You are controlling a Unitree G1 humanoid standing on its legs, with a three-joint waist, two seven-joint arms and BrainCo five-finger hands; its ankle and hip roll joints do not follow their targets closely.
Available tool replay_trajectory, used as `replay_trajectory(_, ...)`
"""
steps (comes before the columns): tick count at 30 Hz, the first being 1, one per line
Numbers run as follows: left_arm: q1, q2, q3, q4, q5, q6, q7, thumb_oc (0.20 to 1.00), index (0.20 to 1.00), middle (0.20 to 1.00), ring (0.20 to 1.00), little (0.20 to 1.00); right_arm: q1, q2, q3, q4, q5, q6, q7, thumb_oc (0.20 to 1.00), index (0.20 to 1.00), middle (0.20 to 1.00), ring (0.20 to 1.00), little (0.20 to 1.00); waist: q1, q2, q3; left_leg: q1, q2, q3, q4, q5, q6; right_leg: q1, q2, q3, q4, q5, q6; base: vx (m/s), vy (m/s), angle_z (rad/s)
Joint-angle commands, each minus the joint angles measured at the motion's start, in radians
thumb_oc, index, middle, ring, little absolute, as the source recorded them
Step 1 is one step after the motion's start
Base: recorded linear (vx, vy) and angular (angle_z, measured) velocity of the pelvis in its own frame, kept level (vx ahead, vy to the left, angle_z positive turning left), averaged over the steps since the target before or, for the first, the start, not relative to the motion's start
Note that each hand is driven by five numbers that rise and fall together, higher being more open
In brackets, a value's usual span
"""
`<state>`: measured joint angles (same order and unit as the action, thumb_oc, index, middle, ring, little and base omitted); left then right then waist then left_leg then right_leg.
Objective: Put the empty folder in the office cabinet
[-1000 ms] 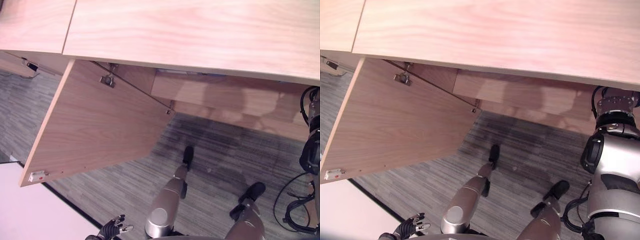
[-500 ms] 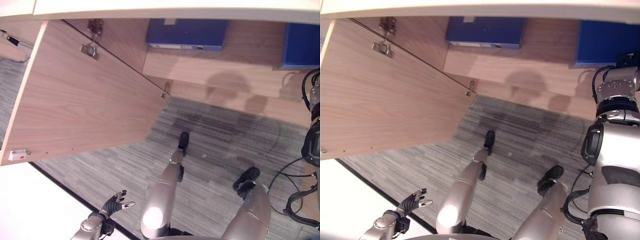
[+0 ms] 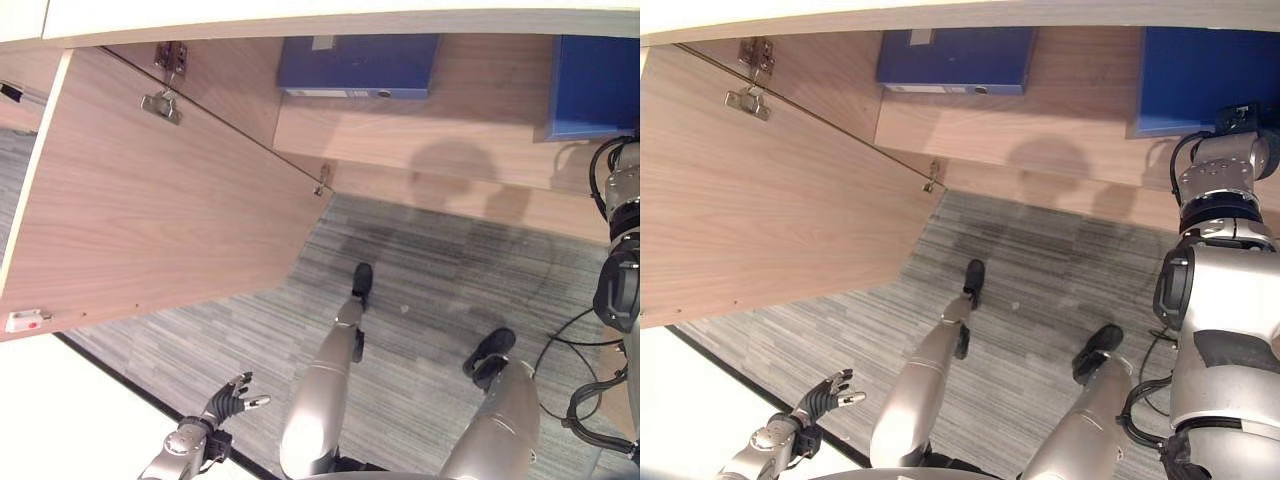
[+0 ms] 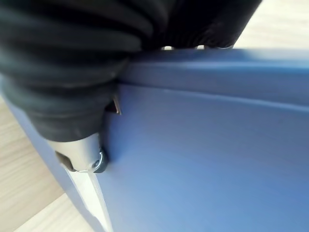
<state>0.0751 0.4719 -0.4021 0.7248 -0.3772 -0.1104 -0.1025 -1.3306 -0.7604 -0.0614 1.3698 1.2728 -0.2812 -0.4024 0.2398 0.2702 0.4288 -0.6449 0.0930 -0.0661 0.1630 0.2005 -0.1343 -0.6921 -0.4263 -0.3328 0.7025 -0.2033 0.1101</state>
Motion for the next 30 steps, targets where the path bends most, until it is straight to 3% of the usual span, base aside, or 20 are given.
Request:
replay_trajectory(1, -0.017, 0.008, -0.014, 0.078, -0.022, 0.01, 0.014, 1.0, 1.0, 1.0, 1.0, 1.0, -0.044, -0.044, 0.048, -0.124, -0.045, -0.058, 0.016, 0.2, 0.2, 0.2, 0.2, 0.2, 0.008, -0.014, -0.009, 0.023, 0.041, 0.031, 0.132, -0.259, -0.04, 0.09, 0.061, 0.071, -0.159, -0.03, 0.087, 0.0, 0.0, 0.0)
replay_trajectory(30, -0.032, 0.001, -0.021, 0.08, -0.03, 0.004, 0.029, 1.0, 1.0, 1.0, 1.0, 1.0, -0.082, -0.033, 0.056, -0.104, -0.003, -0.061, 0.002, 0.2, 0.2, 0.2, 0.2, 0.2, 0.006, -0.024, -0.013, 0.064, 0.047, 0.037, 0.072, -0.24, -0.047, 0.109, 0.065, 0.063, -0.182, -0.021, 0.091, 0.0, -0.001, 0.0)
